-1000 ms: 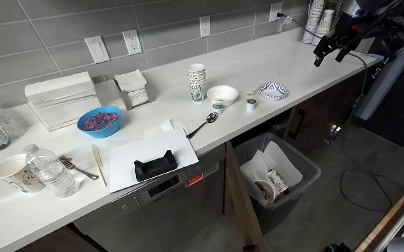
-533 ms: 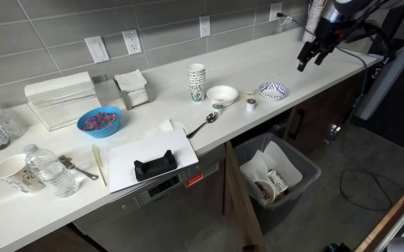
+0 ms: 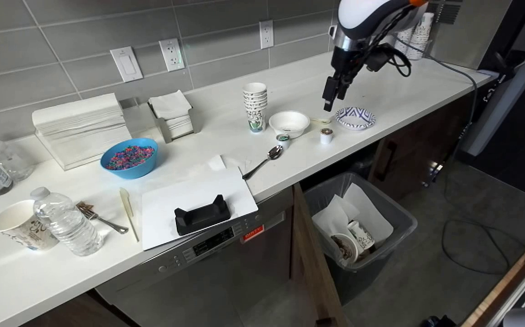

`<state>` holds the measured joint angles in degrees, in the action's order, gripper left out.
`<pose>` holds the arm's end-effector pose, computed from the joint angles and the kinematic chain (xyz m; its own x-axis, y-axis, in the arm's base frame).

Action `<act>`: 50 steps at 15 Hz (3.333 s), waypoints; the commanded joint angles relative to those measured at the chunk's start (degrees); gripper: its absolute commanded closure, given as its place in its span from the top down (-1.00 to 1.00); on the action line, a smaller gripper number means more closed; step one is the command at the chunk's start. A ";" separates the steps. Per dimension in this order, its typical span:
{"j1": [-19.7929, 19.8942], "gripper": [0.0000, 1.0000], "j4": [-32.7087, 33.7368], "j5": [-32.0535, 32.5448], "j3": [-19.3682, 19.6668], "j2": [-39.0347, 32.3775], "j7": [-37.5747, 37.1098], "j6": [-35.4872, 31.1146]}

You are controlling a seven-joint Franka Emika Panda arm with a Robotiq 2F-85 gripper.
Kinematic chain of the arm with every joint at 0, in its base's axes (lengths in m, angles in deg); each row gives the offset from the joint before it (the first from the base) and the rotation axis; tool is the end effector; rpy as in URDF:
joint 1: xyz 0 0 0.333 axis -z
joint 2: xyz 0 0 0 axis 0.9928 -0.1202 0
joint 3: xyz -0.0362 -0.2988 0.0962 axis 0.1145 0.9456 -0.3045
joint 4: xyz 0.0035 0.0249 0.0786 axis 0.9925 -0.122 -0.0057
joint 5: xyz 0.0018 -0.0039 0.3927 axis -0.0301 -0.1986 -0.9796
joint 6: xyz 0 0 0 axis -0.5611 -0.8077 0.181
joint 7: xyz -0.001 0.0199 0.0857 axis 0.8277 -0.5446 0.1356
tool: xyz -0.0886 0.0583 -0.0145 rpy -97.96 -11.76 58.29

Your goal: Use a spoon to transfer some contents from the left coffee pod to the bowl

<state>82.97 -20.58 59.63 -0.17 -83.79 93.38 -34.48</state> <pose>0.6235 0.0020 0.4344 0.9061 0.4087 0.1089 0.4111 -0.9116 0.0007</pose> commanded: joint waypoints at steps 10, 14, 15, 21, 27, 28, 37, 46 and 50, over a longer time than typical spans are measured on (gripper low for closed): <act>-0.29 1.00 16.48 4.70 -4.86 -9.86 7.84 12.21; -1.67 1.00 14.06 9.15 -6.61 -9.52 16.37 11.14; -1.94 1.00 13.31 9.48 -7.20 -9.44 18.46 10.91; -3.46 1.00 10.26 9.95 -10.20 -10.67 32.43 7.27; -5.15 1.00 15.06 13.20 -10.55 -16.22 46.43 8.99; -5.59 1.00 16.44 13.91 -10.42 -17.37 47.58 9.80; -5.41 1.00 16.53 9.82 -11.13 -18.49 48.01 6.60; -8.38 1.00 20.88 9.45 -11.44 -25.63 45.77 -2.60; -9.26 1.00 22.99 11.50 -11.21 -28.58 45.76 -3.94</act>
<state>74.79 -0.80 69.37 -12.05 -109.39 139.72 -37.70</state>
